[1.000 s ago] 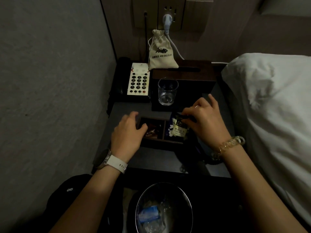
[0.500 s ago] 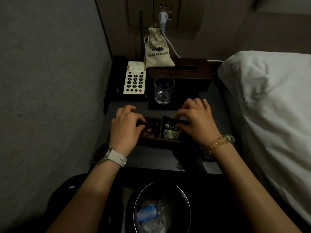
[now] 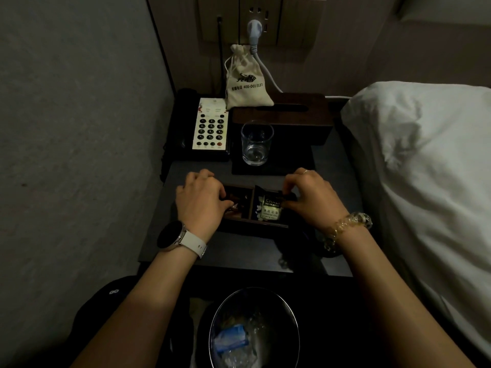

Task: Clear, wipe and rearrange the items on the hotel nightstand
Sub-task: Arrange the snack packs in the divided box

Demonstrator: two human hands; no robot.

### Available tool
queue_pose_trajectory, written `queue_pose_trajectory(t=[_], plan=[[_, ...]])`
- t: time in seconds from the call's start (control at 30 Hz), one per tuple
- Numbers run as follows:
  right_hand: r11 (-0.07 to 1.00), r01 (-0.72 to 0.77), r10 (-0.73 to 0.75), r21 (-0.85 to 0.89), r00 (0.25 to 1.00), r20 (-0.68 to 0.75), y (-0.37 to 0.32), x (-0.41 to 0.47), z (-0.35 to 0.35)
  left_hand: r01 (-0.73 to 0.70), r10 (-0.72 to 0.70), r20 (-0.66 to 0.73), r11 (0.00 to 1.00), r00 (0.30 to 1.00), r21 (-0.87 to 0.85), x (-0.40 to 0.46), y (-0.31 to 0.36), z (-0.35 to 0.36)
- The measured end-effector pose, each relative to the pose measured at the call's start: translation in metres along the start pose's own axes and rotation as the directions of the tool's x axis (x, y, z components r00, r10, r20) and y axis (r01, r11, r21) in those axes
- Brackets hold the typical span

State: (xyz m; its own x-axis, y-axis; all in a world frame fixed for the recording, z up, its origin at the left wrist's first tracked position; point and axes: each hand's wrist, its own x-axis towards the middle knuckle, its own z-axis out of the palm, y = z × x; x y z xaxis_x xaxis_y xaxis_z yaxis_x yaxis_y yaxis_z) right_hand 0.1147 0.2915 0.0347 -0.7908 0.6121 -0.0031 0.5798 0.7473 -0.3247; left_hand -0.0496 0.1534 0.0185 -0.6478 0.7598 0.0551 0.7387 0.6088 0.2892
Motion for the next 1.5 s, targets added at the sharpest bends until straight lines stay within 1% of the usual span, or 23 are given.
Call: queue_pose_trajectory(t=[0.1, 0.17, 0.3, 0.4, 0.47, 0.5, 0.57, 0.63, 0.67, 0.73, 0.77, 0.8, 0.87, 0.93, 1.03, 1.07, 1.13, 1.17, 1.2, 1.27, 1.37, 1.43, 1.5], plan=[[1.0, 0.0, 0.0, 0.014, 1.0, 0.007, -0.001, -0.001, 0.003, -0.008, 0.004, -0.053, 0.998, 0.999, -0.07, 0.002, -0.002, -0.001], [1.0, -0.007, 0.007, 0.029, 1.0, 0.002, -0.001, -0.001, 0.003, -0.021, 0.014, -0.053, 0.991, 0.999, -0.132, 0.003, -0.005, -0.002], [0.997, -0.028, 0.028, 0.072, 1.0, -0.001, -0.001, -0.001, 0.003, -0.054, 0.058, -0.001, 0.928, 0.998, -0.368, 0.008, -0.017, -0.012], [0.987, -0.039, 0.036, 0.157, 0.999, 0.025, 0.0, 0.0, 0.001, -0.078, 0.105, 0.011, 0.809, 0.994, -0.583, 0.012, -0.027, -0.023], [0.967, -0.038, 0.03, 0.251, 0.999, 0.034, -0.001, 0.0, -0.002, -0.069, 0.104, 0.009, 0.725, 0.995, -0.686, 0.013, -0.031, -0.029], [0.955, -0.021, 0.022, 0.297, 1.0, 0.002, -0.002, 0.0, -0.003, -0.055, 0.089, 0.009, 0.689, 0.996, -0.723, 0.014, -0.032, -0.031], [0.927, 0.044, 0.009, 0.372, 0.99, -0.14, -0.007, 0.0, -0.005, -0.018, 0.057, 0.022, 0.611, 0.998, -0.792, 0.013, -0.032, -0.033], [0.887, 0.131, -0.001, 0.442, 0.96, -0.281, -0.018, -0.002, -0.006, 0.033, 0.043, 0.064, 0.509, 0.997, -0.86, 0.011, -0.029, -0.034], [0.861, 0.172, -0.013, 0.479, 0.948, -0.317, -0.023, -0.003, -0.007, 0.068, 0.042, 0.097, 0.445, 0.994, -0.893, 0.01, -0.027, -0.034], [0.788, 0.24, -0.073, 0.568, 0.951, -0.301, -0.032, -0.004, -0.005, 0.157, 0.065, 0.184, 0.302, 0.981, -0.94, 0.007, -0.02, -0.035], [0.742, 0.259, -0.117, 0.618, 0.958, -0.261, -0.036, -0.004, -0.004, 0.202, 0.093, 0.23, 0.24, 0.969, -0.949, 0.006, -0.016, -0.034], [0.7, 0.266, -0.162, 0.662, 0.963, -0.216, -0.04, -0.005, -0.003, 0.243, 0.132, 0.273, 0.204, 0.953, -0.948, 0.005, -0.012, -0.032], [0.651, 0.27, -0.222, 0.709, 0.961, -0.162, -0.048, -0.005, 0.001, 0.304, 0.214, 0.346, 0.206, 0.913, -0.93, 0.002, -0.006, -0.028], [0.645, 0.275, -0.211, 0.714, 0.961, -0.18, -0.054, -0.003, 0.005, 0.337, 0.255, 0.387, 0.217, 0.886, -0.916, 0.002, -0.003, -0.024], [0.616, 0.228, -0.085, 0.754, 0.971, -0.223, -0.057, 0.0, 0.005, 0.338, 0.183, 0.383, 0.237, 0.905, -0.911, 0.004, -0.007, -0.025], [0.586, 0.205, -0.031, 0.784, 0.972, -0.232, -0.055, 0.001, 0.005, 0.342, 0.162, 0.378, 0.211, 0.911, -0.916, 0.005, -0.009, -0.026], [0.486, 0.157, 0.072, 0.86, 0.973, -0.218, -0.049, 0.001, 0.004, 0.344, 0.158, 0.361, 0.128, 0.919, -0.93, 0.007, -0.014, -0.029], [0.431, 0.128, 0.11, 0.893, 0.975, -0.192, -0.047, 0.001, 0.004, 0.333, 0.163, 0.346, 0.103, 0.924, -0.937, 0.008, -0.015, -0.031], [0.396, 0.093, 0.135, 0.914, 0.978, -0.158, -0.045, 0.002, 0.005, 0.311, 0.175, 0.325, 0.103, 0.929, -0.945, 0.007, -0.016, -0.032], [0.379, 0.017, 0.151, 0.925, 0.985, -0.08, -0.044, 0.001, 0.007, 0.229, 0.199, 0.26, 0.167, 0.945, -0.959, 0.005, -0.017, -0.031], [0.351, -0.042, 0.152, 0.936, 0.988, -0.013, -0.047, 0.0, 0.01, 0.106, 0.161, 0.152, 0.264, 0.975, -0.959, 0.004, -0.019, -0.028], [0.349, -0.029, 0.144, 0.937, 0.989, -0.023, -0.048, 0.0, 0.01, 0.069, 0.154, 0.123, 0.316, 0.98, -0.946, 0.005, -0.022, -0.028], [0.384, 0.018, 0.126, 0.923, 0.989, -0.072, -0.049, 0.001, 0.008, 0.042, 0.161, 0.108, 0.369, 0.981, -0.928, 0.006, -0.024, -0.029]])
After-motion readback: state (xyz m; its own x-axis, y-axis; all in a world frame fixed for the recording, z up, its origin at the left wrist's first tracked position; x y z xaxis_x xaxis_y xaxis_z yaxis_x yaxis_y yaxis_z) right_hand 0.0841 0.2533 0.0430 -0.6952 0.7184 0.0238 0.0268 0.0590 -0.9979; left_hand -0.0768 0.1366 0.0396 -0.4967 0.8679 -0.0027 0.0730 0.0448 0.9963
